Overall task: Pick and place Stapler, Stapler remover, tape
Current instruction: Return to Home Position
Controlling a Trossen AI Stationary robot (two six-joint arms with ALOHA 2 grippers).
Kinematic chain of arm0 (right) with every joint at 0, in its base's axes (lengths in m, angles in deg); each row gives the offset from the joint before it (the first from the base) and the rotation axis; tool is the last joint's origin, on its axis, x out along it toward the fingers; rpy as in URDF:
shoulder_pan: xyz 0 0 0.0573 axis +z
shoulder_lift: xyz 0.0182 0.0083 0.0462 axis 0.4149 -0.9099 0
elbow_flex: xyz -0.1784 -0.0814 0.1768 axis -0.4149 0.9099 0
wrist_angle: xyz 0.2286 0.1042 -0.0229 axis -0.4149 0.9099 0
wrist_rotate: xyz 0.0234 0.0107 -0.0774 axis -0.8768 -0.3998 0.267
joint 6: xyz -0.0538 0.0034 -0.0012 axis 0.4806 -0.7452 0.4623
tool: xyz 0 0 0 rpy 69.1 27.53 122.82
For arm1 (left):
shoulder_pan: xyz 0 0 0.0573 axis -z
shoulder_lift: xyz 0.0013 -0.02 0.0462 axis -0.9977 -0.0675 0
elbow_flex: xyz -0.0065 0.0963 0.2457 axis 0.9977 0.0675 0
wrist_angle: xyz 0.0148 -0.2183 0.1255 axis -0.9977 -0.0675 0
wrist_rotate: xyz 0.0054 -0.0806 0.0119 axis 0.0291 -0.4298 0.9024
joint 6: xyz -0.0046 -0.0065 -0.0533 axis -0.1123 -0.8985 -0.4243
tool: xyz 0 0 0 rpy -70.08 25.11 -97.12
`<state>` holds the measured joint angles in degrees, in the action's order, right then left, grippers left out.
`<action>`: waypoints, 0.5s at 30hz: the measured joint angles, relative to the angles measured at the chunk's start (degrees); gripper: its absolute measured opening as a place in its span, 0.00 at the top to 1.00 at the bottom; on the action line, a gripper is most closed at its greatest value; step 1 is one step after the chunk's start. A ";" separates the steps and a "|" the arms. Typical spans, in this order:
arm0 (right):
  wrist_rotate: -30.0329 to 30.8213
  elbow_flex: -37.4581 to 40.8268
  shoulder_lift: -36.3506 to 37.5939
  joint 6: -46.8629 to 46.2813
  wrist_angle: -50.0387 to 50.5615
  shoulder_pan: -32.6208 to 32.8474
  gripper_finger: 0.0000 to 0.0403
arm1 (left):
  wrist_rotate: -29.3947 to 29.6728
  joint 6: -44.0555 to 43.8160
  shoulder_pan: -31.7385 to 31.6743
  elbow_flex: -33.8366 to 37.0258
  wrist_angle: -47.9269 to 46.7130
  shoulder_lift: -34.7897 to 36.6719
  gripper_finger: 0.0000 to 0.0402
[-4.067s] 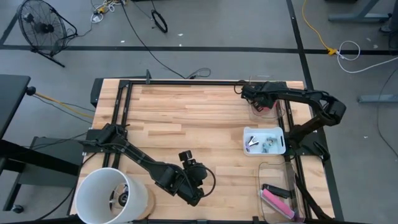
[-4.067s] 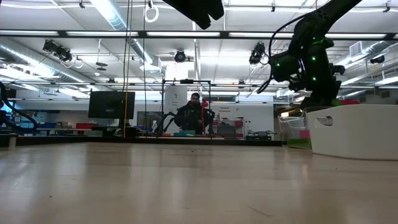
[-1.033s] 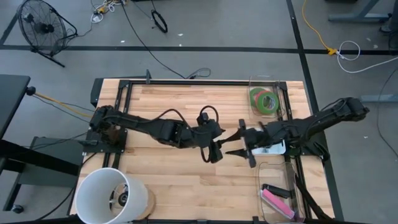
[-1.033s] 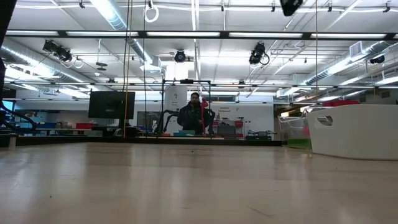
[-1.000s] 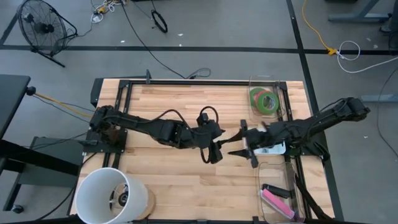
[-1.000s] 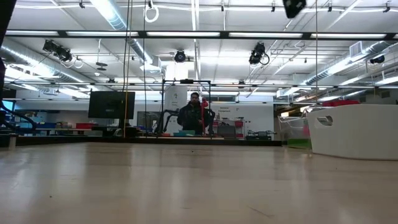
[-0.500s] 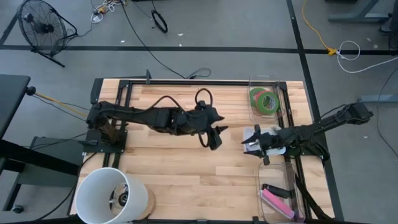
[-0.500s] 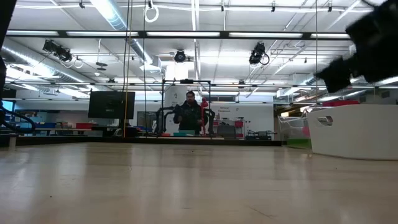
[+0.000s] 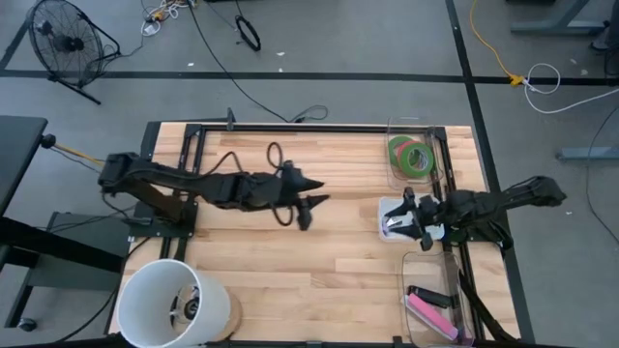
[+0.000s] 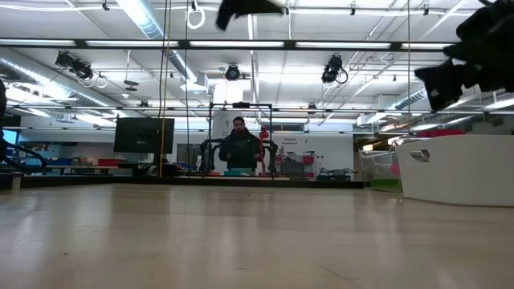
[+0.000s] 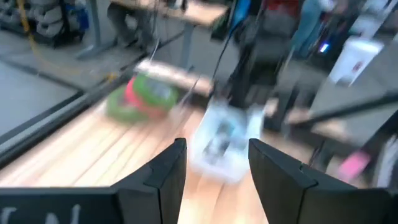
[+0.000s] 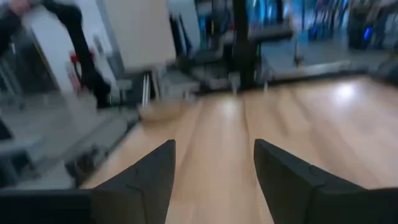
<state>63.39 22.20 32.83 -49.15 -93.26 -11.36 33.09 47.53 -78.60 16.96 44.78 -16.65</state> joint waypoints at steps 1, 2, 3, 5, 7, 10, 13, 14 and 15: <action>0.01 0.01 2.08 0.00 0.00 -0.52 0.46 | 0.06 -0.01 -0.13 3.11 -0.21 1.62 0.56; 0.03 -0.01 4.07 -0.03 -0.52 -1.06 0.46 | -0.01 -0.01 -0.34 5.81 -0.44 3.07 0.56; -0.01 -0.03 6.11 -0.06 -0.78 -1.58 0.46 | -0.12 -0.02 -0.55 8.79 -0.53 4.56 0.56; 0.03 -0.03 9.25 -0.23 -0.83 -2.38 0.46 | -0.18 0.00 -1.65 13.83 -0.48 7.04 0.56; 0.01 0.00 9.19 -0.25 -2.51 -2.94 0.46 | -0.29 -0.01 -3.34 18.45 -0.73 9.40 0.56; 0.42 -0.07 9.24 -0.35 -5.63 -3.07 0.46 | -0.73 -0.01 -7.31 23.71 -1.31 12.15 0.56; 0.49 -0.01 9.19 -0.38 -6.34 -3.07 0.46 | -0.85 -0.01 -11.62 27.68 -1.61 15.61 0.56; 0.49 -0.01 8.94 -0.36 -7.35 -3.07 0.46 | -0.92 -0.01 -13.04 28.90 -1.53 17.01 0.56; 0.50 -0.06 8.77 -0.36 -7.72 -3.07 0.46 | -0.89 -0.01 -14.36 30.18 -2.24 18.59 0.56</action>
<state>63.89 22.14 41.61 -49.51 -100.98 -14.43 32.20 47.52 -92.96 47.14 42.54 1.94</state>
